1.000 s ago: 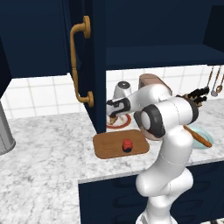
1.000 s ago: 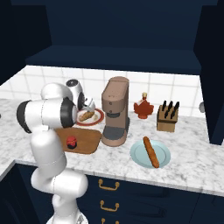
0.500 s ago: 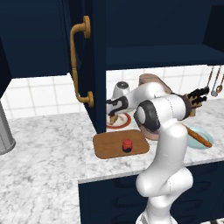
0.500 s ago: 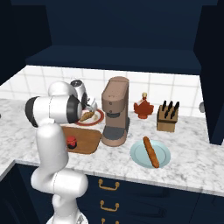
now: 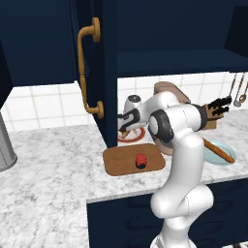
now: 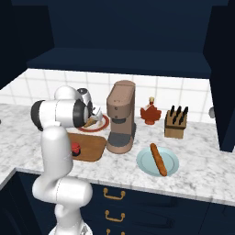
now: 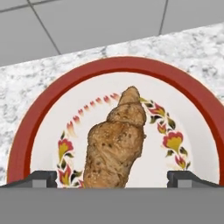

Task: From the different types of pastries on the counter, select a croissant and place it on the cutting board. Then retrieve a jar of jam from the cabinet and place it alongside the croissant on the cutting board.

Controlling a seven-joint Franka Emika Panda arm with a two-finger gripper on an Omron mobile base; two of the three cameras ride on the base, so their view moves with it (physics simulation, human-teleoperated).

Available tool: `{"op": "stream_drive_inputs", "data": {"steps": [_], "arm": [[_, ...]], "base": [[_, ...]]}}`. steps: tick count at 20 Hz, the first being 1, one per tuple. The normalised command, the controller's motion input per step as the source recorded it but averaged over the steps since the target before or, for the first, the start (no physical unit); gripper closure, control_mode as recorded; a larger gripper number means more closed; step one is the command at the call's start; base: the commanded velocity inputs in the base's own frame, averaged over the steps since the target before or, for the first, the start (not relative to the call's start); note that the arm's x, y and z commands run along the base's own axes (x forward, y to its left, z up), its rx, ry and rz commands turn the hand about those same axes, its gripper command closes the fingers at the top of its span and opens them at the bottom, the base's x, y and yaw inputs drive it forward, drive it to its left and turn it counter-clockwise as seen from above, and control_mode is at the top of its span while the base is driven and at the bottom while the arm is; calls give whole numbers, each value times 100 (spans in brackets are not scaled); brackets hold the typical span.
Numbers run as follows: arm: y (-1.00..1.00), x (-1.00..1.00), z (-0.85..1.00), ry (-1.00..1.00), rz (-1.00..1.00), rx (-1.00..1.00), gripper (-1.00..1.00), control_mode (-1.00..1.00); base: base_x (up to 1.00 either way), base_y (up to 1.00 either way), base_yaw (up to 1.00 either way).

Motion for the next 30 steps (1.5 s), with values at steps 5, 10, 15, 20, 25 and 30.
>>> {"op": "stream_drive_inputs", "data": {"steps": [5,10,15,20,25,30], "arm": [[0,0,-13,13,0,5,-100,-100],[0,10,-8,3,0,1,-100,-100],[0,6,-16,0,0,-2,-100,-100],[0,0,-26,0,0,0,-100,-100],[2,6,0,-2,0,0,100,-100],[2,0,0,-3,0,0,100,-100]], "base": [[0,0,0],[0,0,0],[0,0,0],[0,0,0],[0,0,0],[0,0,0]]}}
